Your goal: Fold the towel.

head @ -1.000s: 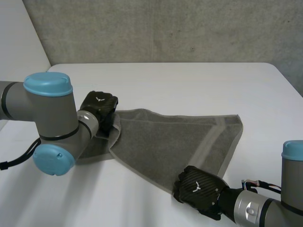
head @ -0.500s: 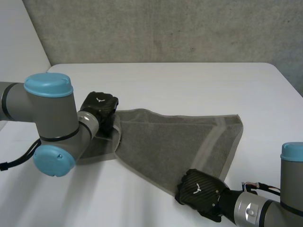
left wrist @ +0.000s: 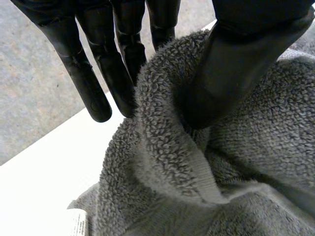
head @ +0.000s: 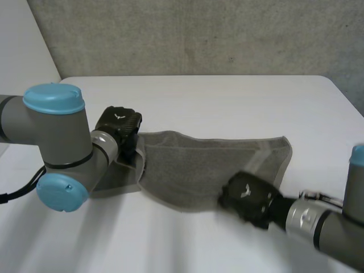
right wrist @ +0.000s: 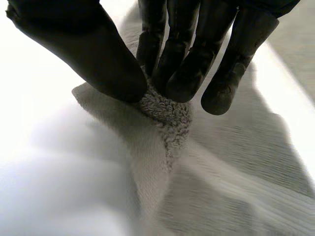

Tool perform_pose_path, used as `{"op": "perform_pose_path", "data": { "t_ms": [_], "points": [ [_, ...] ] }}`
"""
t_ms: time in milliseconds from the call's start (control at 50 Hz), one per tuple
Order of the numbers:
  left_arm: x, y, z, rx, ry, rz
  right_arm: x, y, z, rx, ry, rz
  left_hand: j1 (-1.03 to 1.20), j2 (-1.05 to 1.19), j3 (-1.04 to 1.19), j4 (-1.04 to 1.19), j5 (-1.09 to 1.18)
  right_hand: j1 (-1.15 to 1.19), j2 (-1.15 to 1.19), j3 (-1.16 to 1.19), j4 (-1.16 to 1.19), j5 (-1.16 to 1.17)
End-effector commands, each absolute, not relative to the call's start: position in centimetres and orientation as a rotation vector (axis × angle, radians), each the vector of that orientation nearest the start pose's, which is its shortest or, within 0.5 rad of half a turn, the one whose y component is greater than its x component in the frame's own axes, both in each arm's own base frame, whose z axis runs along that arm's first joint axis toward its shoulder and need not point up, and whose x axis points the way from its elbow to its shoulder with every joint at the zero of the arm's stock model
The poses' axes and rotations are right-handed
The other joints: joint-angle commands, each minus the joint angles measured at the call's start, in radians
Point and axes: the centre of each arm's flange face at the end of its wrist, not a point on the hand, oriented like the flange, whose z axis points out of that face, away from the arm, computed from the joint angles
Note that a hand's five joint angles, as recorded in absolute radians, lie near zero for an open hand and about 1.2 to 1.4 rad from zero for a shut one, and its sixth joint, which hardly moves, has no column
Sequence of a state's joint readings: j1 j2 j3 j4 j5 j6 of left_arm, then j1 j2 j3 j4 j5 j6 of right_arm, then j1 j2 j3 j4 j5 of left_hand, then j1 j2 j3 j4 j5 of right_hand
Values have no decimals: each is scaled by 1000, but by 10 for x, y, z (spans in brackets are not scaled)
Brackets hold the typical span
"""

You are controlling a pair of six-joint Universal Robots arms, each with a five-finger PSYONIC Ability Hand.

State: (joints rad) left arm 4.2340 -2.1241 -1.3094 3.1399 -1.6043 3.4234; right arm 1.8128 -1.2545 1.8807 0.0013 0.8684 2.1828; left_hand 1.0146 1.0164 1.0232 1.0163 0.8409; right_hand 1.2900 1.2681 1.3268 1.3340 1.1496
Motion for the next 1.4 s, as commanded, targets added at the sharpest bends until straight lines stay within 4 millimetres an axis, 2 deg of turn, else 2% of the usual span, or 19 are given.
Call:
{"op": "perform_pose_path", "data": {
  "t_ms": [20, 100, 200, 380, 480, 600, 660, 700, 760, 800, 820, 880, 1000, 1040, 1160, 1200, 1260, 1320, 1400],
  "points": [
    [-295, -291, 212, 913, 2375, -2002, 238, -262, 199, -1453, 1862, -1667, 36, 34, 27, 34, 35, 106, 128, 69, 62, 72],
    [-294, -288, 227, 899, 2343, -2053, 225, -292, 238, -1250, 1978, -1791, 59, 57, 51, 57, 58, 106, 128, 69, 62, 72],
    [-295, -284, 230, 900, 2351, -2061, 216, -305, 255, -1127, 2115, -1843, 56, 54, 48, 54, 55, 106, 128, 69, 62, 72],
    [-300, -271, 208, 920, 2463, -1988, 219, -296, 212, -1132, 2325, -1600, 56, 54, 48, 54, 55, 106, 128, 69, 62, 72],
    [-305, -270, 173, 984, 2528, -1853, 228, -292, 200, -1242, 2313, -1551, 97, 95, 88, 95, 96, 106, 128, 69, 62, 72],
    [-316, -290, 184, 995, 2444, -1939, 235, -307, 213, -1295, 2247, -1657, 197, 195, 189, 195, 196, 106, 128, 69, 62, 72],
    [-329, -312, 209, 990, 2306, -2071, 247, -325, 234, -1304, 2155, -1793, 200, 198, 191, 198, 199, 106, 128, 69, 62, 72],
    [-341, -337, 257, 941, 2077, -2275, 263, -347, 274, -1297, 1985, -2045, 197, 195, 189, 195, 196, 106, 128, 69, 62, 72],
    [-347, -348, 286, 911, 1931, -2386, 267, -363, 301, -1257, 1889, -2219, 197, 195, 189, 195, 196, 106, 128, 69, 62, 72],
    [-354, -361, 350, 823, 1614, -2589, 268, -387, 354, -1128, 1718, -2535, 197, 195, 189, 195, 196, 106, 128, 69, 62, 72],
    [-354, -361, 350, 822, 1612, -2590, 268, -387, 354, -1127, 1717, -2537, 197, 195, 189, 195, 196, 106, 128, 69, 62, 72],
    [-347, -356, 429, 633, 1204, -2815, 262, -392, 428, -836, 1442, -2854, 194, 192, 186, 192, 193, 106, 128, 69, 62, 72],
    [-339, -355, 445, 536, 1148, -2910, 261, -394, 442, -719, 1365, -2854, 194, 192, 186, 192, 193, 106, 128, 69, 62, 72],
    [-318, -382, 418, 543, 1290, -2809, 264, -399, 418, -785, 1492, -2758, 194, 192, 186, 192, 193, 106, 128, 69, 62, 72],
    [-311, -397, 345, 670, 1586, -2616, 271, -403, 357, -963, 1753, -2468, 188, 187, 180, 187, 187, 106, 128, 69, 62, 72],
    [-312, -392, 286, 817, 1795, -2458, 275, -396, 315, -1077, 1888, -2244, 182, 181, 174, 181, 182, 106, 128, 69, 62, 72],
    [-311, -386, 255, 891, 1898, -2367, 277, -383, 272, -1185, 1980, -2045, 177, 175, 168, 175, 176, 106, 128, 69, 62, 72],
    [-304, -357, 178, 1058, 2148, -2118, 277, -367, 237, -1297, 2023, -1905, 162, 160, 153, 160, 161, 106, 128, 69, 62, 72],
    [-299, -342, 147, 1148, 2188, -1995, 274, -353, 205, -1395, 2056, -1821, 138, 137, 130, 137, 138, 106, 128, 69, 62, 72]
  ]
}}
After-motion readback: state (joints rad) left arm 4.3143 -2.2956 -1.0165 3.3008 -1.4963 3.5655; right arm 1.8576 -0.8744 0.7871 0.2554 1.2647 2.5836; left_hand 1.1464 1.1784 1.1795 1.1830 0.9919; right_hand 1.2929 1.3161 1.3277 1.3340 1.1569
